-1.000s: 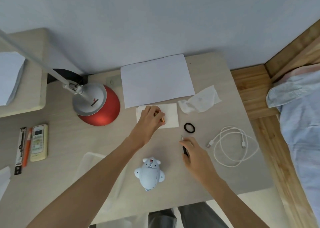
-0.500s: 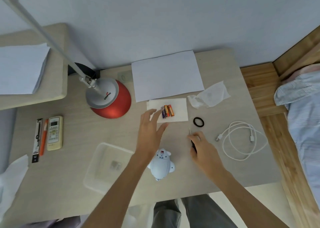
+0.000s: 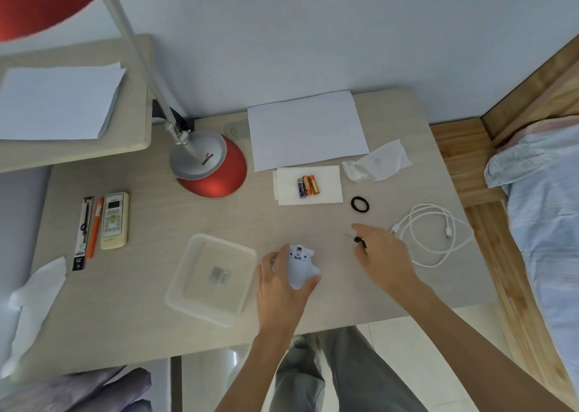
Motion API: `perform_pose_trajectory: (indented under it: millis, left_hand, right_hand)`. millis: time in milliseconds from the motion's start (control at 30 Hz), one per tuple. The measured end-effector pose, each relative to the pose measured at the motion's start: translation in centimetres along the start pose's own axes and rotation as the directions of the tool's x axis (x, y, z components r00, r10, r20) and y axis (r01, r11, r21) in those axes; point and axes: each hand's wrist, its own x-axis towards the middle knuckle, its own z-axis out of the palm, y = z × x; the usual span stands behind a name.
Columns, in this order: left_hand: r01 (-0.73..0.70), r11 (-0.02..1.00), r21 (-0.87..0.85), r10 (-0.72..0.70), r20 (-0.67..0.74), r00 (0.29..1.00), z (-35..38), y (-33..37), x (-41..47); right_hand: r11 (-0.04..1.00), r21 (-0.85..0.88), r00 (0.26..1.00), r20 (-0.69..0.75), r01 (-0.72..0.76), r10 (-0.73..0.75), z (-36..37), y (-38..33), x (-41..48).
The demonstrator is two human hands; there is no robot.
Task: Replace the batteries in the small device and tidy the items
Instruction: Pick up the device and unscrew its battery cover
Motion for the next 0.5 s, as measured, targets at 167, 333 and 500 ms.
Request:
perform_pose_trajectory:
  millis: [167, 333, 500]
  left_hand:
    - [0.012, 0.994, -0.104, -0.010, 0.019, 1.000, 1.1, -0.9, 0.1]
    - [0.056, 0.970, -0.235, -0.017, 0.167, 0.986, 2.0, -0.9, 1.3]
    - [-0.051, 0.977, -0.209, 0.088, 0.170, 0.982, 2.2, -0.4, 2.9]
  right_hand:
    - [0.997, 0.054, 0.998, -0.034, 0.052, -0.050, -1.7, 0.2, -1.5]
    - [0.991, 0.072, 0.993, -0.044, 0.115, -0.112, -4.1, 0.2, -2.8]
    - [0.984, 0.062, 0.986, 0.003, 0.168, -0.169, -6.6, -0.6, -3.8]
